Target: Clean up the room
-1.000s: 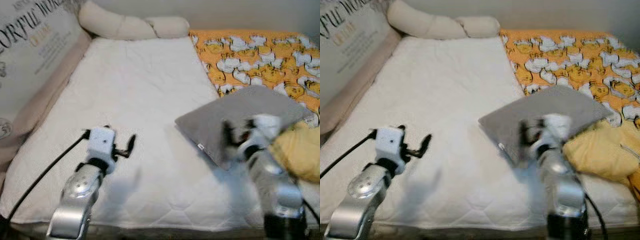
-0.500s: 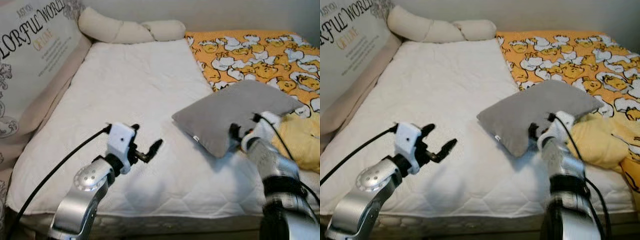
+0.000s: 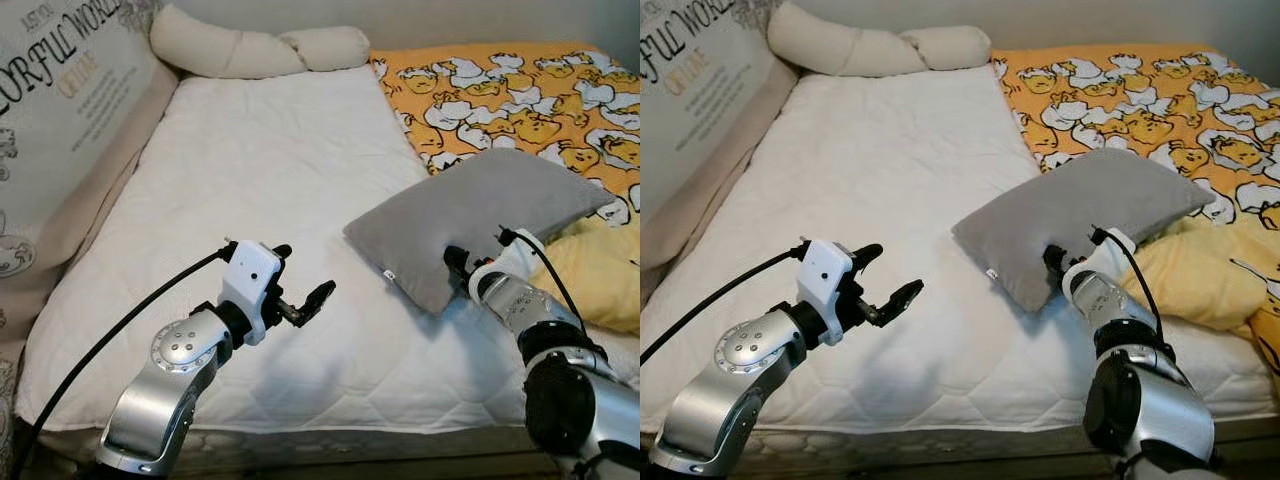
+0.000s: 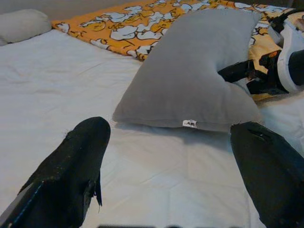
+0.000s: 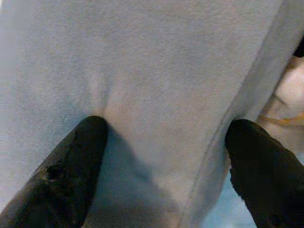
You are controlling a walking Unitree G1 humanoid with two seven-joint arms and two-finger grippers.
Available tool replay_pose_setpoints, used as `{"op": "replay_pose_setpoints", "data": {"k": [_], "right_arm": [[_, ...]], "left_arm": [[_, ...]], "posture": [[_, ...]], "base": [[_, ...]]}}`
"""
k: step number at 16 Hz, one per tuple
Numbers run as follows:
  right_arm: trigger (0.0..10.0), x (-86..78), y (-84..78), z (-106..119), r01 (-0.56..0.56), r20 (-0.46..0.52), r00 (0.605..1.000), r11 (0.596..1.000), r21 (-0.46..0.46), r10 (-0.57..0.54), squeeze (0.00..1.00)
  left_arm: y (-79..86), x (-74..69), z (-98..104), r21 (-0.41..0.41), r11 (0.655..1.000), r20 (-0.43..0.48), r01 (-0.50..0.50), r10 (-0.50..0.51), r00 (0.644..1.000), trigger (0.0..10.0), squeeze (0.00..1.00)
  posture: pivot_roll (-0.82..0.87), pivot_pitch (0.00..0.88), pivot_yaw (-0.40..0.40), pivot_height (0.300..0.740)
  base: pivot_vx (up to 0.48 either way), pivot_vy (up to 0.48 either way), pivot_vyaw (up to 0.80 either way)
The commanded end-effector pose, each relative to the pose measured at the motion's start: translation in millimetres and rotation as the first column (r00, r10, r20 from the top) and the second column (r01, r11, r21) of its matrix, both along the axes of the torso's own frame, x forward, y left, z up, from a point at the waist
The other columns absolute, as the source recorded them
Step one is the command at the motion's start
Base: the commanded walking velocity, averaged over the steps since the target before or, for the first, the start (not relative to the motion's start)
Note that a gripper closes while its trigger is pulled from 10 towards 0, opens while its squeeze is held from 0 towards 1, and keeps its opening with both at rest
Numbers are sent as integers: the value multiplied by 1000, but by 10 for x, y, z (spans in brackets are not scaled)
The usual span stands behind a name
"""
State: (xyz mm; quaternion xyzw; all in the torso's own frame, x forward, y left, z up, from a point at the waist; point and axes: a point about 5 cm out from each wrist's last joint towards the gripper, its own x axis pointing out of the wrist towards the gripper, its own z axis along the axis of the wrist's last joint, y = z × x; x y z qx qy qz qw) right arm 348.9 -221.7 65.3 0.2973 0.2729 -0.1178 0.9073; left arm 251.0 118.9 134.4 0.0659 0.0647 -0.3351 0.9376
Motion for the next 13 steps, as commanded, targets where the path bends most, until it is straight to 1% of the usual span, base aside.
{"op": "replay_pose_setpoints", "data": {"k": [1,2,5,6,7,8,9,10,12,13], "right_arm": [[0,21,66,2,-28,-5,1000,1000,-3,28,0],[0,32,91,8,-59,-1,998,998,-38,59,0],[0,70,123,50,-42,33,999,999,3,42,0],[0,74,132,48,-51,31,998,998,-29,52,0],[0,64,140,30,-58,10,998,998,-38,59,0],[0,57,148,19,-58,1,998,998,-22,58,0],[0,59,139,23,-53,7,999,998,-27,53,0],[0,57,138,20,-52,5,999,998,-21,52,0],[0,48,140,5,-79,-11,997,996,-52,78,0],[0,48,140,5,-80,-11,997,995,-52,79,0]], "left_arm": [[28,-9,-15,11,1000,-5,-17,17,1000,10000,0],[18,-18,-24,8,1000,-8,-17,17,1000,10000,0],[18,-16,-29,6,1000,-11,-25,25,1000,10000,0],[24,-3,-33,5,999,-17,-32,32,999,10000,0],[26,10,-35,6,999,-21,-34,34,999,10000,0],[26,16,-39,8,999,-23,-36,36,999,10000,0],[36,30,-62,30,999,-34,-40,41,999,10000,0],[41,32,-72,41,998,-37,-42,44,998,10000,0],[67,52,-95,57,997,-53,-42,45,998,10000,0],[77,56,-104,63,997,-60,-39,43,997,10000,0]], "posture": [[-66,0,31,740],[-66,0,32,740],[-68,0,35,740],[-73,0,38,740],[-74,0,39,740],[-75,0,40,740],[-75,0,39,740],[-78,0,40,740],[-79,0,41,740],[-83,0,44,740]], "base": [[0,0,0],[0,0,0],[0,0,0],[0,0,0],[0,0,0],[0,0,0],[0,0,0],[0,0,0],[0,0,0],[0,0,0]]}}
